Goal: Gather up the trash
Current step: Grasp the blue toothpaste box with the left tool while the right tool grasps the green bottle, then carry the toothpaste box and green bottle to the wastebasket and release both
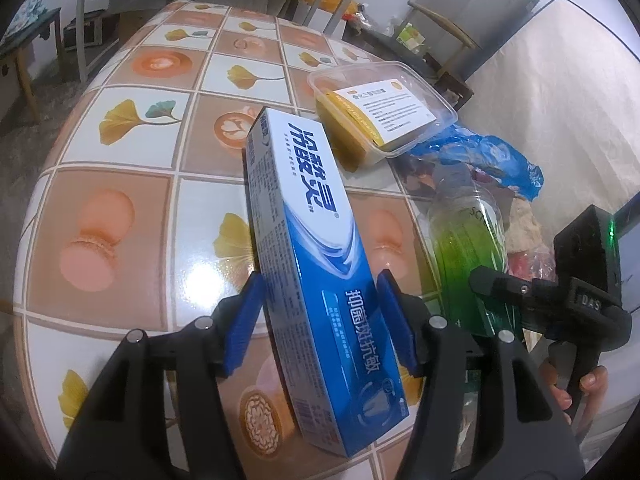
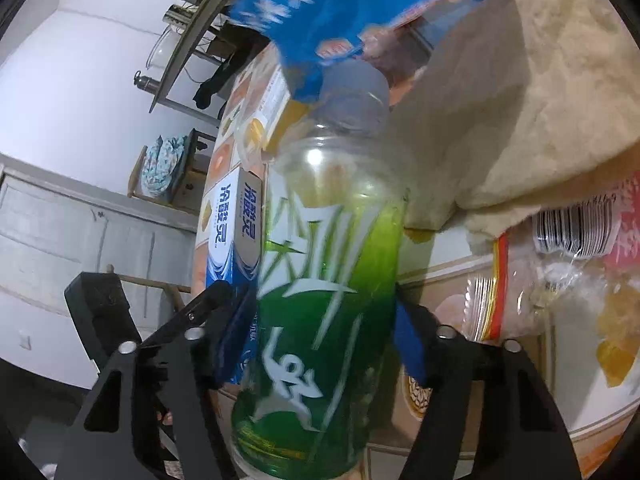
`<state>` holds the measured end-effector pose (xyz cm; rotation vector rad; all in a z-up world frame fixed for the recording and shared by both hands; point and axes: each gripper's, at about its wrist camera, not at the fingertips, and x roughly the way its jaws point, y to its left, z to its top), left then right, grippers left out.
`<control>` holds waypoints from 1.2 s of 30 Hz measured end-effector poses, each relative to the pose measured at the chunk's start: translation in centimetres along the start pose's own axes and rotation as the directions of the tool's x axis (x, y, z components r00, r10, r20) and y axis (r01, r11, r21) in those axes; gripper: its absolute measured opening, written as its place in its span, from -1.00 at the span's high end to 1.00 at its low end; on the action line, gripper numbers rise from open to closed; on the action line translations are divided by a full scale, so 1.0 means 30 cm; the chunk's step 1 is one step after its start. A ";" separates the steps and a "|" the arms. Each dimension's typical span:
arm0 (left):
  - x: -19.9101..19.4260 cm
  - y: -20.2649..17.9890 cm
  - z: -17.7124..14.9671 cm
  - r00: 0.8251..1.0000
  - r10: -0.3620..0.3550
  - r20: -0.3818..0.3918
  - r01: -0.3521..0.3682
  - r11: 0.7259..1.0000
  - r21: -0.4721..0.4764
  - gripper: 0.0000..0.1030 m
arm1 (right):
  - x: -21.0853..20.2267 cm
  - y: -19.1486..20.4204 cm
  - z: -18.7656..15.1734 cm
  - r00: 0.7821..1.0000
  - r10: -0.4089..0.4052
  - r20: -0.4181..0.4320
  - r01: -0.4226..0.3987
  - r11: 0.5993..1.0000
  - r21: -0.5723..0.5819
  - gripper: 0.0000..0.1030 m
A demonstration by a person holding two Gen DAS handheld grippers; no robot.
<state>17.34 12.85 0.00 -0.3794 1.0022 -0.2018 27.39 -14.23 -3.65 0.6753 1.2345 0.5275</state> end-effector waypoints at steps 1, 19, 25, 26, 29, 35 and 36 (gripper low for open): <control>0.000 -0.002 0.000 1.000 0.002 0.001 -0.002 1.000 0.003 -0.09 | -0.003 -0.015 -0.003 1.000 0.014 0.000 -0.014 1.000 0.011 -0.16; -0.026 -0.012 -0.002 1.000 -0.019 -0.016 0.019 1.000 0.012 0.21 | -0.061 -0.020 -0.040 0.999 0.028 0.035 -0.027 1.000 -0.007 -0.08; -0.012 -0.038 0.025 0.999 0.020 -0.034 -0.019 0.999 0.048 -0.32 | -0.056 0.021 -0.037 0.999 -0.043 0.019 0.044 0.996 -0.078 -0.10; -0.006 -0.043 0.032 0.999 0.022 -0.037 -0.019 0.998 0.057 -0.34 | -0.049 0.028 -0.033 0.998 -0.057 0.012 0.058 0.994 -0.091 -0.12; 0.018 -0.061 0.050 0.998 0.046 -0.039 -0.042 0.995 0.093 -0.35 | -0.031 0.043 -0.019 0.997 -0.078 0.007 0.078 0.991 -0.108 -0.25; 0.089 -0.061 0.080 0.993 0.085 -0.076 -0.075 0.989 0.125 -0.34 | 0.014 0.064 0.002 0.994 -0.108 -0.010 0.106 0.984 -0.140 -0.30; 0.093 -0.064 0.083 0.993 0.090 -0.071 -0.080 0.987 0.137 -0.33 | 0.024 0.070 0.005 0.994 -0.112 -0.015 0.109 0.983 -0.148 -0.30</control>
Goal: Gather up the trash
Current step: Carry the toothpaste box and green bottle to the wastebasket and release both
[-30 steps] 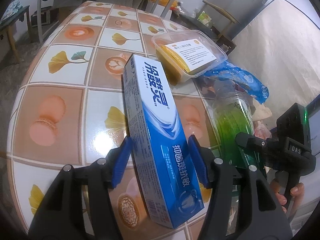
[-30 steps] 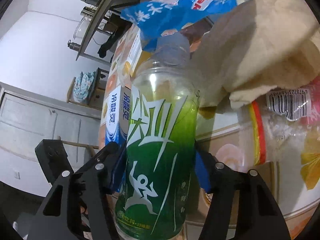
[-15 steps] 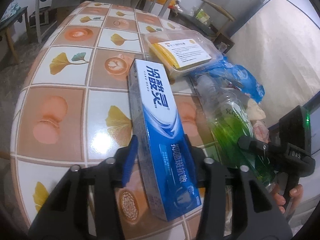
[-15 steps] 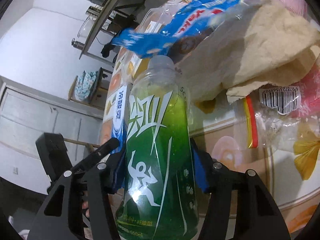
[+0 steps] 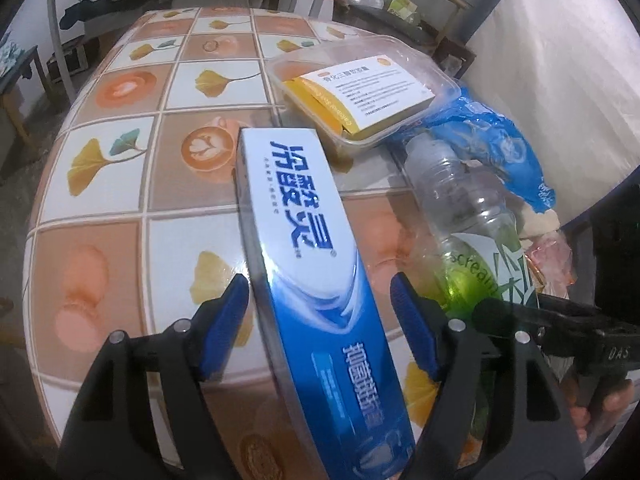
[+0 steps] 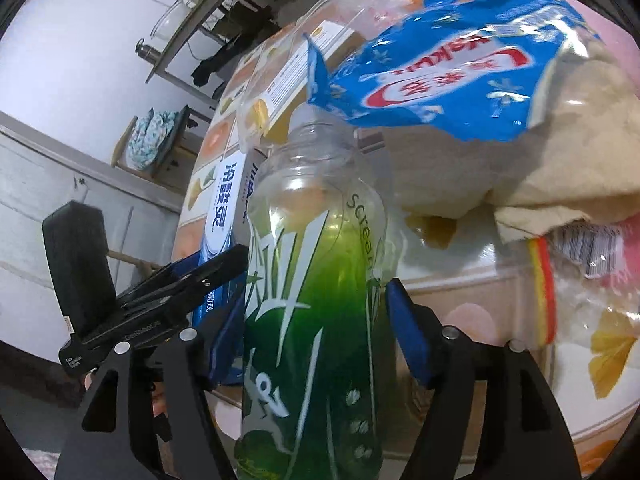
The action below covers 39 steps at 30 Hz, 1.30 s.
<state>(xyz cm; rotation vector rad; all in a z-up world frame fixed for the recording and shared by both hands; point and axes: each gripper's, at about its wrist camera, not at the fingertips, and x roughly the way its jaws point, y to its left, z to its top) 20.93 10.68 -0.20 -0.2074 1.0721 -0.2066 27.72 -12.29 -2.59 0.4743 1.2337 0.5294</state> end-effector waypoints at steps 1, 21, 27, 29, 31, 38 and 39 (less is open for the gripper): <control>0.003 -0.003 0.002 1.000 0.007 0.001 -0.007 1.000 0.006 -0.30 | 0.007 0.006 0.003 1.000 -0.003 -0.002 0.003 1.000 -0.005 -0.30; -0.098 0.017 -0.031 0.996 -0.012 0.088 0.014 1.000 -0.023 -0.04 | -0.049 -0.010 -0.013 0.996 0.088 0.025 -0.088 0.996 -0.016 -0.22; -0.156 0.028 -0.060 0.992 -0.045 0.114 0.051 0.998 -0.048 -0.02 | -0.071 -0.015 -0.041 0.990 0.143 0.008 -0.143 0.990 -0.017 -0.22; -0.184 0.031 -0.066 0.990 -0.063 0.130 0.070 0.996 -0.054 -0.01 | -0.088 -0.013 -0.048 0.987 0.158 0.013 -0.157 0.987 -0.026 -0.22; -0.218 0.025 -0.068 0.983 -0.095 0.155 0.105 0.993 -0.053 -0.01 | -0.113 -0.002 -0.056 0.983 0.183 0.029 -0.181 0.983 -0.038 -0.22; -0.339 -0.106 -0.029 0.938 -0.242 0.246 0.233 0.970 0.067 0.00 | -0.262 0.000 -0.090 0.951 0.278 0.136 -0.269 0.960 -0.082 -0.22; -0.350 -0.142 -0.015 0.930 -0.270 0.250 0.254 0.962 0.097 0.00 | -0.301 -0.010 -0.100 0.942 0.293 0.163 -0.282 0.955 -0.086 -0.22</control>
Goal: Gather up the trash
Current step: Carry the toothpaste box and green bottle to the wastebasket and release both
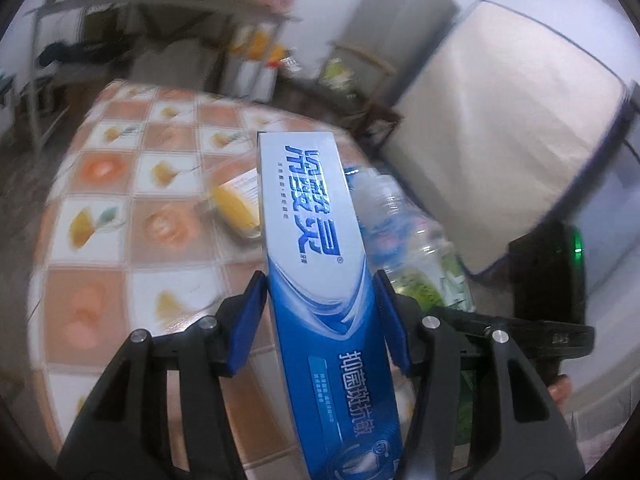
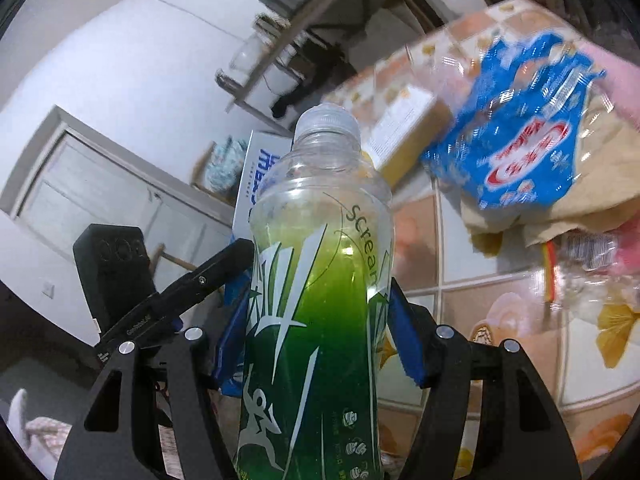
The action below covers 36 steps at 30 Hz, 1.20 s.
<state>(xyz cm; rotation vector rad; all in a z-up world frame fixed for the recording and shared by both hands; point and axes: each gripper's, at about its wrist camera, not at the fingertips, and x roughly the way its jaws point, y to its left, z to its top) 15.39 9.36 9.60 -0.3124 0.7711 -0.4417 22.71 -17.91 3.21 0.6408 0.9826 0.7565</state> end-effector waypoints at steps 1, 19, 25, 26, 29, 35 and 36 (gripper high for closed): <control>0.007 -0.029 0.018 1.000 -0.023 0.001 0.023 1.000 0.019 0.00 | -0.032 -0.002 -0.001 1.000 0.008 0.023 -0.008 1.000 -0.001 -0.22; 0.655 -0.918 0.051 0.836 -0.336 -0.434 0.481 0.829 0.285 0.00 | -0.961 -0.472 -0.416 0.758 -0.381 0.530 0.155 0.894 0.421 -0.22; 1.019 -1.226 -0.207 0.751 -0.187 -0.633 0.494 0.796 0.350 0.01 | -1.082 -0.786 -0.648 0.714 -0.525 0.462 0.120 0.743 0.659 -0.22; 1.063 -1.253 -0.240 0.741 -0.164 -0.651 0.488 0.798 0.354 0.01 | -1.088 -0.835 -0.677 0.716 -0.532 0.451 0.109 0.724 0.681 -0.22; 1.240 -1.332 -0.374 0.694 -0.073 -0.716 0.463 0.806 0.367 0.01 | -1.068 -1.002 -0.712 0.735 -0.552 0.394 0.092 0.657 0.749 -0.22; 1.527 -1.418 -0.551 0.616 0.092 -0.782 0.390 0.827 0.404 0.00 | -1.010 -1.301 -0.674 0.777 -0.558 0.291 0.102 0.567 0.817 -0.22; 1.559 -1.423 -0.557 0.611 0.098 -0.786 0.376 0.837 0.397 -0.03 | -0.999 -1.348 -0.665 0.788 -0.554 0.270 0.110 0.557 0.823 -0.22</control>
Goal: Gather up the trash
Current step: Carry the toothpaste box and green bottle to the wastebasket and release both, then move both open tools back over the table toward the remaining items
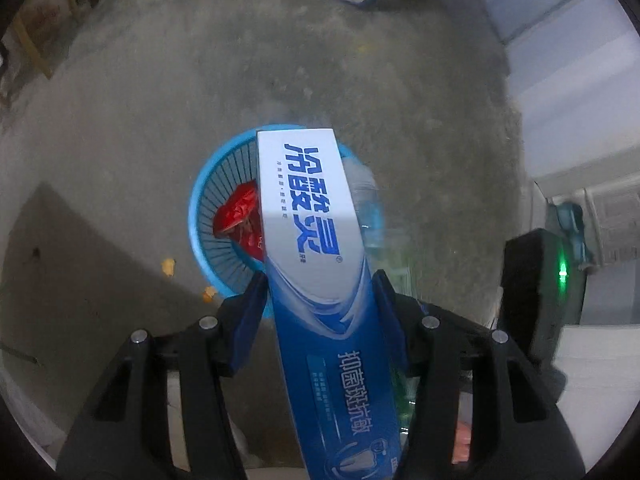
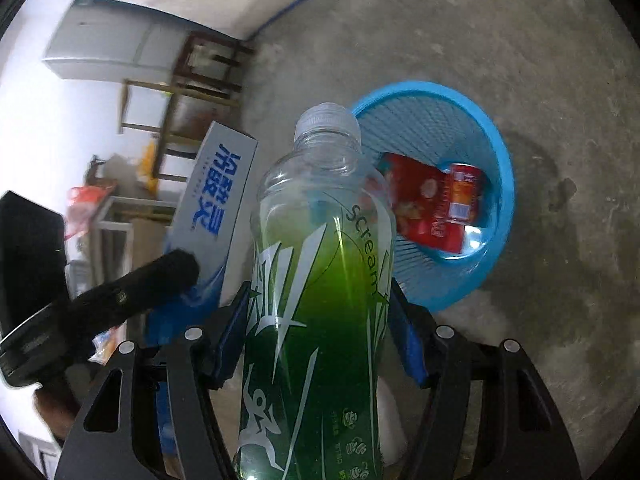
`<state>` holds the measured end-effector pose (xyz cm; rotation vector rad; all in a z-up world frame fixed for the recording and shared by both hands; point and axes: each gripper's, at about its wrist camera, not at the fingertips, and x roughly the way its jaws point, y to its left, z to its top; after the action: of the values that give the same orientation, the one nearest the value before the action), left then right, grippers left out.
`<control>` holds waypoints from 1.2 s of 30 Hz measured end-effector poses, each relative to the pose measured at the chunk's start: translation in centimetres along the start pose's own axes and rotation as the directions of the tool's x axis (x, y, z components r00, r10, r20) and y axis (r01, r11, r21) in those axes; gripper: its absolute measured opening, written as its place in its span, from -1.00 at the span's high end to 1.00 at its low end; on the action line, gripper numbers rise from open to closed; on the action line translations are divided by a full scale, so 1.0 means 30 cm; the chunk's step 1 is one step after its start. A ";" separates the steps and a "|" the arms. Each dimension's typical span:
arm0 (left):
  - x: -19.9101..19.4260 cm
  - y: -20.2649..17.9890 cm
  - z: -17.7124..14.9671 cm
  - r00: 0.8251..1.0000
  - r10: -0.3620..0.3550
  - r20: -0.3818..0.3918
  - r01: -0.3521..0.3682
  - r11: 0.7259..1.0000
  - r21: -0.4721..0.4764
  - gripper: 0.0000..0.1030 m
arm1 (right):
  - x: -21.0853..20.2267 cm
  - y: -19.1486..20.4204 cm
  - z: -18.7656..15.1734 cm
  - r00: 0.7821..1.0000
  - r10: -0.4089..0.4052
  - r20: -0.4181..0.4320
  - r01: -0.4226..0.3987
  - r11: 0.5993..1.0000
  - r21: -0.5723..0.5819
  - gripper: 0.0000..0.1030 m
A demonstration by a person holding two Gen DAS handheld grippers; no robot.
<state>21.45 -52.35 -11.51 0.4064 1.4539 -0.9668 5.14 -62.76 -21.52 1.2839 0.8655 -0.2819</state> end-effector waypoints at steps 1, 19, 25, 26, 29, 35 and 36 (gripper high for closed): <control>0.026 0.009 0.025 1.000 0.007 -0.008 -0.007 1.000 -0.031 -0.24 | 0.040 -0.020 0.028 1.000 -0.016 -0.018 0.016 1.000 0.006 -0.23; -0.419 -0.092 -0.136 0.950 -0.118 0.287 0.100 0.992 0.079 -0.55 | 0.039 -0.089 0.099 0.963 -0.252 0.098 0.259 0.964 -0.066 -0.37; -0.617 -0.065 -0.291 0.910 -0.124 0.395 0.084 0.989 0.118 -0.61 | -0.063 -0.079 0.023 0.949 -0.269 0.163 0.285 0.955 -0.082 -0.37; -0.644 -0.050 -0.314 0.903 -0.128 0.411 0.088 0.989 0.116 -0.61 | -0.088 -0.070 0.005 0.948 -0.264 0.176 0.282 0.956 -0.083 -0.37; -0.732 0.015 -0.426 0.877 -0.118 0.465 0.083 0.992 0.096 -0.61 | -0.148 -0.022 -0.043 0.946 -0.250 0.206 0.276 0.956 -0.104 -0.42; -0.843 0.219 -0.711 0.832 -0.003 0.554 0.016 1.000 -0.018 -0.61 | -0.233 0.204 -0.158 0.942 -0.184 0.281 0.258 0.931 -0.257 -0.75; -0.859 0.253 -0.758 0.827 0.022 0.562 0.002 0.999 -0.042 -0.61 | -0.235 0.242 -0.170 0.942 -0.177 0.283 0.258 0.924 -0.281 -0.77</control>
<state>16.60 -23.00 7.28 0.0768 0.9241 -0.9440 2.98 -57.84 -11.54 0.8321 0.7973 -0.4568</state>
